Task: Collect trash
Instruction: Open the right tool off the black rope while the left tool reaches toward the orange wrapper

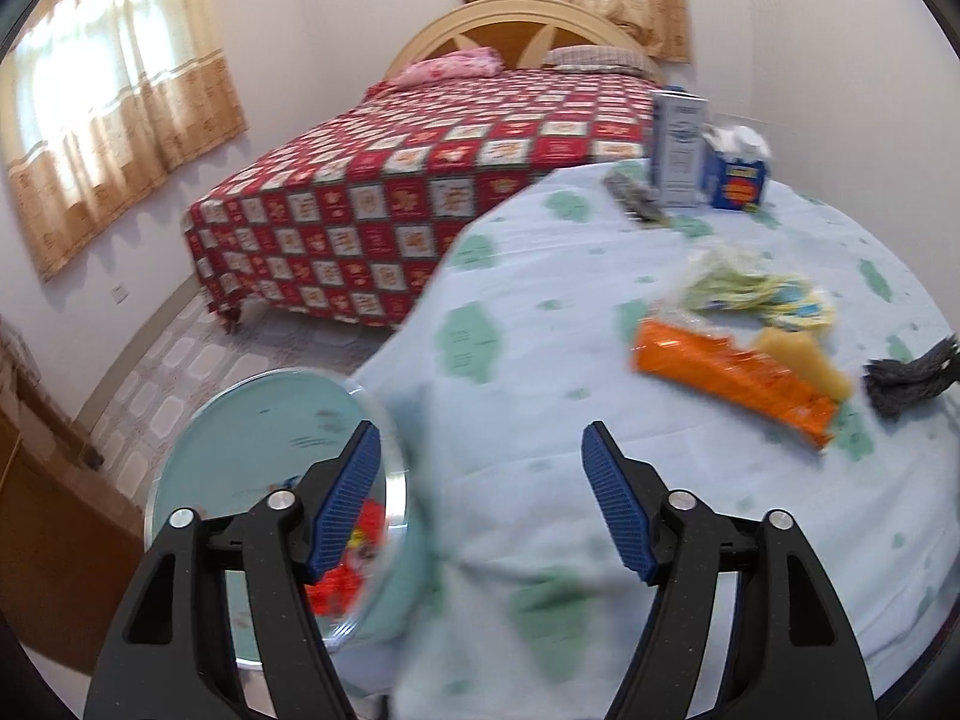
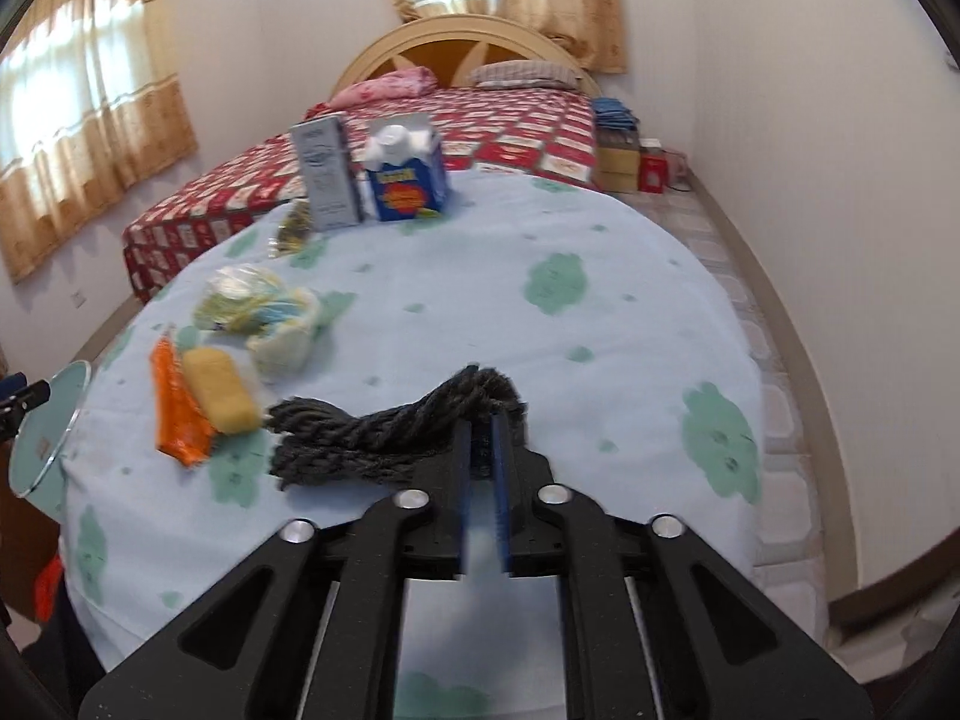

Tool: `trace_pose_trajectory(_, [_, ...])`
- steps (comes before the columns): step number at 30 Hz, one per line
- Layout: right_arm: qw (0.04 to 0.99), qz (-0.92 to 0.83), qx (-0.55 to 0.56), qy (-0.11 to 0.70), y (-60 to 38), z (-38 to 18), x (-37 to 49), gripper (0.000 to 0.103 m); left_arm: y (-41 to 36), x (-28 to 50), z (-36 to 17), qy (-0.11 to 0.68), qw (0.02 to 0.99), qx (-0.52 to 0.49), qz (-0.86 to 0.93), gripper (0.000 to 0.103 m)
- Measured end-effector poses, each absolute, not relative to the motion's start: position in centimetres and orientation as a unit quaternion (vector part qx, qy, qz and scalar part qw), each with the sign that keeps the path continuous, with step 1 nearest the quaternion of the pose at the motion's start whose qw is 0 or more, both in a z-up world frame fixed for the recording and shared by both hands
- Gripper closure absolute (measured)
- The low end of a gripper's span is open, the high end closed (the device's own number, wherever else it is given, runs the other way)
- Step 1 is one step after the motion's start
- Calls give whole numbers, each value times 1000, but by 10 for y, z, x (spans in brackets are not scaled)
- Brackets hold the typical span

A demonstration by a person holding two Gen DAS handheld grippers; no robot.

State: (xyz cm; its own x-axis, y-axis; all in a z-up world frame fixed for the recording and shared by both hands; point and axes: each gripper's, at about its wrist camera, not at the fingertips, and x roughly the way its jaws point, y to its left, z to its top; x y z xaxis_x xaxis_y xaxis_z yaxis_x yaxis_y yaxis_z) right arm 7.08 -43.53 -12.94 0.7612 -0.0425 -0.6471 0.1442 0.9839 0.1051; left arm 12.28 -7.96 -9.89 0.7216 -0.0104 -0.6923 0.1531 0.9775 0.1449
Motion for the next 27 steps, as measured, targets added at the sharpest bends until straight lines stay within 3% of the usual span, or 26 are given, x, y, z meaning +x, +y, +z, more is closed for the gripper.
trace_pose_trajectory(1, [937, -53, 77, 338, -439, -131, 67, 56, -91, 124, -100, 372, 922, 97, -50, 28])
trace_pose_trajectory(3, [939, -59, 79, 330, -443, -134, 62, 55, -114, 125, -101, 377, 919, 96, -64, 28])
trace_pose_trajectory(7, [944, -69, 83, 313, -450, -137, 50, 41, -156, 124, -104, 382, 916, 94, -85, 20])
trace_pose_trajectory(16, [946, -55, 113, 297, -450, -147, 40, 37, -219, 124, -128, 401, 900, 136, -101, 17])
trace_pose_trajectory(27, [948, -50, 135, 285, -455, -153, 34, 32, -154, 126, -138, 405, 891, 202, -40, 15])
